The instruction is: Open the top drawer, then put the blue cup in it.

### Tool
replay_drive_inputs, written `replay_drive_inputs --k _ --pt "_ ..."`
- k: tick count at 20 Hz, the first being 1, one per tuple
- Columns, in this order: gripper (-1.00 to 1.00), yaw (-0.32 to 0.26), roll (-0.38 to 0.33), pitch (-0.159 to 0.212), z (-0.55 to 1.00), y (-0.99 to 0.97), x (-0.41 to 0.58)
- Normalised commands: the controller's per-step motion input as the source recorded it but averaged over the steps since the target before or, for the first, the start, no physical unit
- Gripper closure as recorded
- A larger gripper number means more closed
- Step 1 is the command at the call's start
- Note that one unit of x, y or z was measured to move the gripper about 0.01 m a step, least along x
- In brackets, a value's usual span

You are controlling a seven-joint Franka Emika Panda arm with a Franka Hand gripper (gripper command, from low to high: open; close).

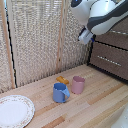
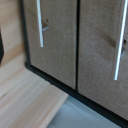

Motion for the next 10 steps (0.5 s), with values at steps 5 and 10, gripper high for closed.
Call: replay_drive_inputs --k 5,10 --pt "-1.00 -0.023 -0.367 0.099 0.00 -0.55 0.000" --pt "-1.00 -0.014 -0.375 0.090 -0.02 -0.54 0.000"
